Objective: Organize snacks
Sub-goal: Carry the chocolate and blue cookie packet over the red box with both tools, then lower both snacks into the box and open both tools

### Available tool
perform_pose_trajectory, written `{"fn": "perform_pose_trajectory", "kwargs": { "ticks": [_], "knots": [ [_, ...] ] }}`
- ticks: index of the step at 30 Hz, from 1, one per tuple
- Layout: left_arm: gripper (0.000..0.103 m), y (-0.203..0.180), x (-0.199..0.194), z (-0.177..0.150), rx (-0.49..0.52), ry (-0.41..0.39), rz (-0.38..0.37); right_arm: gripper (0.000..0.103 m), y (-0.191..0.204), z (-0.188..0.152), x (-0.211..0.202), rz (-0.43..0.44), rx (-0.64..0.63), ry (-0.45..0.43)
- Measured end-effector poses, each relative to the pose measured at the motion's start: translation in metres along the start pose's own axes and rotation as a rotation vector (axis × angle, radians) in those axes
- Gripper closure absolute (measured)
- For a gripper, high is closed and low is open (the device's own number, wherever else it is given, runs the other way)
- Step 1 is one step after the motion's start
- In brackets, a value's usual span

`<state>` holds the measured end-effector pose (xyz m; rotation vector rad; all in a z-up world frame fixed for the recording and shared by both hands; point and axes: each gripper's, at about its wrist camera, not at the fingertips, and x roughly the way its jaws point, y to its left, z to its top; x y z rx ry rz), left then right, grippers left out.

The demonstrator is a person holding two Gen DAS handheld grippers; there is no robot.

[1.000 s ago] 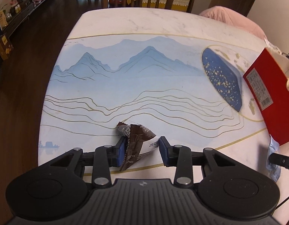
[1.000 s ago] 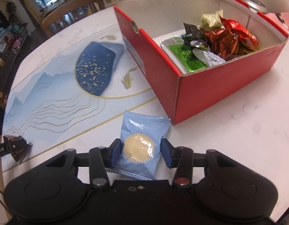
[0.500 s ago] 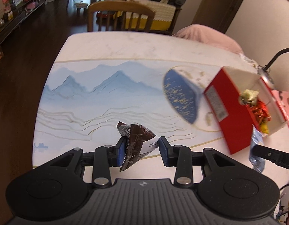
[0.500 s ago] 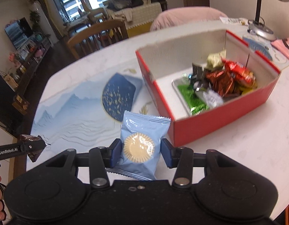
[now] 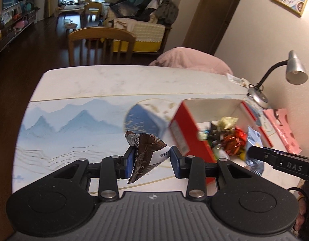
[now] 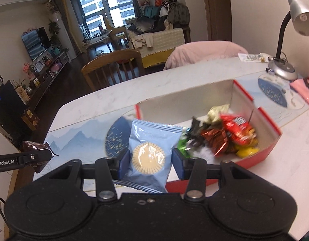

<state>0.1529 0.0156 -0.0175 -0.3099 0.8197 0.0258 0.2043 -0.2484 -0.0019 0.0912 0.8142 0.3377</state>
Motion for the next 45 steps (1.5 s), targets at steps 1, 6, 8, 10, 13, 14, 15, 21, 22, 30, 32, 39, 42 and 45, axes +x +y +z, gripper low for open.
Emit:
{"fn": "perform_pose_trajectory", "kwargs": {
  "ticks": [1,6,8,10,13,14,15,21,22,30,32,39,42,45],
  "knots": [
    [0.067,-0.009,0.002,0.001,0.008,-0.001,-0.005,0.058,-0.007,0.003,0.000,-0.005,-0.004,-0.003],
    [0.067,-0.052,0.016,0.007,0.046,0.001,-0.022,0.058,-0.043,0.016,-0.002,-0.026,-0.004,-0.018],
    [0.066,-0.069,0.023,0.009,0.061,0.005,-0.027,0.058,-0.059,0.021,-0.002,-0.031,0.000,-0.019],
    [0.066,-0.084,0.029,0.011,0.074,0.012,-0.031,0.058,-0.075,0.026,0.000,-0.034,0.006,-0.015],
    [0.066,-0.106,0.041,0.013,0.095,0.030,-0.040,0.058,-0.096,0.030,0.005,-0.038,0.018,-0.001],
    [0.066,-0.113,0.046,0.013,0.103,0.037,-0.044,0.058,-0.103,0.031,0.007,-0.040,0.019,0.004],
    [0.066,-0.120,0.050,0.013,0.109,0.045,-0.044,0.058,-0.109,0.032,0.009,-0.044,0.020,0.007],
    [0.066,-0.154,0.085,0.012,0.144,0.108,-0.030,0.058,-0.140,0.040,0.024,-0.060,0.008,0.019],
    [0.066,-0.158,0.092,0.012,0.146,0.118,-0.027,0.058,-0.143,0.040,0.027,-0.058,0.001,0.022],
    [0.066,-0.184,0.152,0.003,0.176,0.222,0.017,0.059,-0.158,0.040,0.055,-0.054,-0.050,0.089],
    [0.066,-0.190,0.165,-0.001,0.200,0.244,0.035,0.059,-0.162,0.039,0.060,-0.048,-0.048,0.105],
    [0.066,-0.197,0.204,-0.008,0.204,0.338,0.053,0.058,-0.172,0.031,0.072,-0.014,-0.045,0.151],
    [0.066,-0.196,0.210,-0.010,0.193,0.354,0.060,0.058,-0.175,0.029,0.074,0.001,-0.044,0.159],
    [0.066,-0.196,0.215,-0.011,0.186,0.366,0.063,0.058,-0.178,0.027,0.076,0.013,-0.041,0.171]
  ]
}}
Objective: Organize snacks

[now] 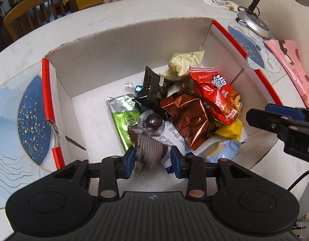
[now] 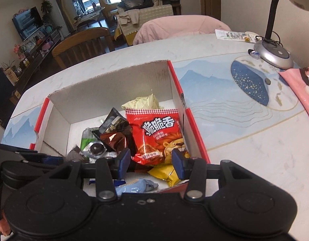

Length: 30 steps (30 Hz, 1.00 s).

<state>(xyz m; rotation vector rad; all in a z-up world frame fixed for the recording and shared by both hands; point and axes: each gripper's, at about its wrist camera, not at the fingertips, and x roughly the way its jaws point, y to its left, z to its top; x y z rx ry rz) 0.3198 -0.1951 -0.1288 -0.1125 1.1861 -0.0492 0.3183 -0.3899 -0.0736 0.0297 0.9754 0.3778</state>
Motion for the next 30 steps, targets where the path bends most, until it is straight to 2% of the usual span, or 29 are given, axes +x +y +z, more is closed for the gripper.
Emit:
{"fn": "perform_pose_trajectory", "kwargs": {
  "ticks": [9,13,16,20,22,27,30],
  "knots": [
    [0.058,0.002,-0.012,-0.004,-0.014,-0.037,0.010,0.057,-0.001,-0.005,-0.008,0.034,0.007,-0.011],
    [0.048,0.003,-0.031,-0.008,-0.020,-0.089,0.001,0.044,0.005,-0.007,-0.018,0.040,-0.003,-0.033],
    [0.048,0.006,-0.046,-0.012,-0.022,-0.130,-0.007,0.040,0.012,-0.009,-0.027,0.041,-0.011,-0.054],
    [0.046,0.011,-0.067,-0.018,-0.023,-0.178,-0.035,0.027,0.021,-0.013,-0.043,0.035,-0.006,-0.100],
    [0.042,0.014,-0.077,-0.021,-0.020,-0.202,-0.043,0.024,0.026,-0.016,-0.052,0.035,-0.007,-0.122],
    [0.041,0.026,-0.102,-0.032,-0.021,-0.253,-0.074,0.020,0.043,-0.024,-0.073,0.041,-0.018,-0.186],
    [0.038,0.032,-0.118,-0.041,-0.010,-0.292,-0.074,0.011,0.055,-0.029,-0.085,0.043,-0.029,-0.226]
  ]
}}
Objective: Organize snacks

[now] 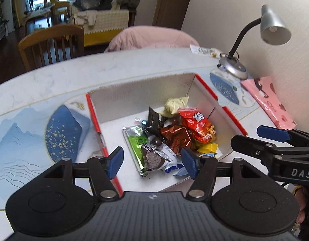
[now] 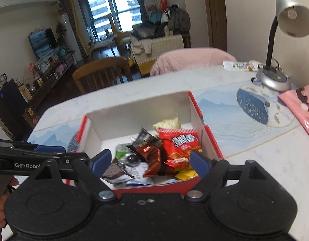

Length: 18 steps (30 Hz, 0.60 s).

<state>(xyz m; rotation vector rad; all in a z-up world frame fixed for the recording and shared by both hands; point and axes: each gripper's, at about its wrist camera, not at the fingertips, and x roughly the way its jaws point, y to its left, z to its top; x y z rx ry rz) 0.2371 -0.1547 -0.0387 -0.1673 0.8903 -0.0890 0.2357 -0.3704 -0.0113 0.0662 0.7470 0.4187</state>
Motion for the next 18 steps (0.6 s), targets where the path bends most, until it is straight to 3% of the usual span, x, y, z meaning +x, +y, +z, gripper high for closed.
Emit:
{"fn": "perform_pose_trajectory", "kwargs": {
  "ticks": [8,16,18],
  "knots": [
    [0.031,0.012,-0.037,-0.011,0.020,-0.070,-0.016,0.000,0.032,-0.006,-0.030,0.011,-0.034,-0.096],
    [0.026,0.018,-0.067,-0.021,0.053,-0.133,-0.036,0.000,0.052,-0.014,-0.052,-0.024,-0.045,-0.158],
    [0.019,0.019,-0.074,-0.024,0.059,-0.147,-0.046,0.000,0.056,-0.016,-0.056,-0.039,-0.042,-0.174]
  ]
}}
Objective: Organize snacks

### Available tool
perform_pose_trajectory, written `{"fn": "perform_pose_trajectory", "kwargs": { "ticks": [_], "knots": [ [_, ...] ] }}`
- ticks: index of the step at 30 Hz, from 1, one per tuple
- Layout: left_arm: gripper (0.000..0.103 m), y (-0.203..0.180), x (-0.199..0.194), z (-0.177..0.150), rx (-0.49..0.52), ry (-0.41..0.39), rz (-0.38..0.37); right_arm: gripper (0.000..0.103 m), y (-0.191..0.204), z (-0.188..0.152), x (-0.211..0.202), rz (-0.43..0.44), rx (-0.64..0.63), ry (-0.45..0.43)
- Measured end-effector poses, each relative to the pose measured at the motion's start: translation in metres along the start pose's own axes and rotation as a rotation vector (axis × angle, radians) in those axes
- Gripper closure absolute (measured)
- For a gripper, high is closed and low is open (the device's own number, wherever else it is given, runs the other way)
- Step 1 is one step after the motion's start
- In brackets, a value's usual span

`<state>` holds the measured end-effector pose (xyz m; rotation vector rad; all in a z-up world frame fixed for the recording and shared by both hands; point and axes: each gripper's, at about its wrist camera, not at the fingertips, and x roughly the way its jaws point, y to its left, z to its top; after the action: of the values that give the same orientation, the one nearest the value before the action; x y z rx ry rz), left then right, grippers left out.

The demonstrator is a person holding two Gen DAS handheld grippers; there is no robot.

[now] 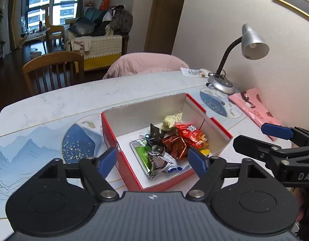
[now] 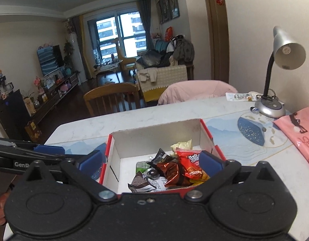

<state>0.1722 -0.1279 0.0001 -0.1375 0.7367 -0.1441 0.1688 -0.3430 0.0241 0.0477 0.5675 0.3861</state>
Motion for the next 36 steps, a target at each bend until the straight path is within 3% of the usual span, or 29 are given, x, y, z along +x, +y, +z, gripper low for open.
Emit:
{"fn": "perform_pose_trajectory", "kwargs": {
  "ticks": [2,14,21,36],
  "knots": [
    [0.015,0.000,-0.007,-0.002,0.008,-0.013,-0.011,0.000,0.001,-0.001,-0.004,-0.008,0.016,-0.009],
    [0.015,-0.006,-0.023,-0.011,0.029,-0.035,-0.042,0.000,0.008,-0.017,-0.021,-0.035,0.082,-0.036],
    [0.015,-0.007,-0.024,-0.017,0.022,-0.032,-0.033,0.000,0.005,-0.023,-0.025,-0.067,0.109,-0.052],
    [0.015,-0.003,-0.023,-0.018,-0.018,-0.043,-0.001,0.000,0.006,-0.022,-0.019,-0.052,0.114,-0.042]
  ]
}}
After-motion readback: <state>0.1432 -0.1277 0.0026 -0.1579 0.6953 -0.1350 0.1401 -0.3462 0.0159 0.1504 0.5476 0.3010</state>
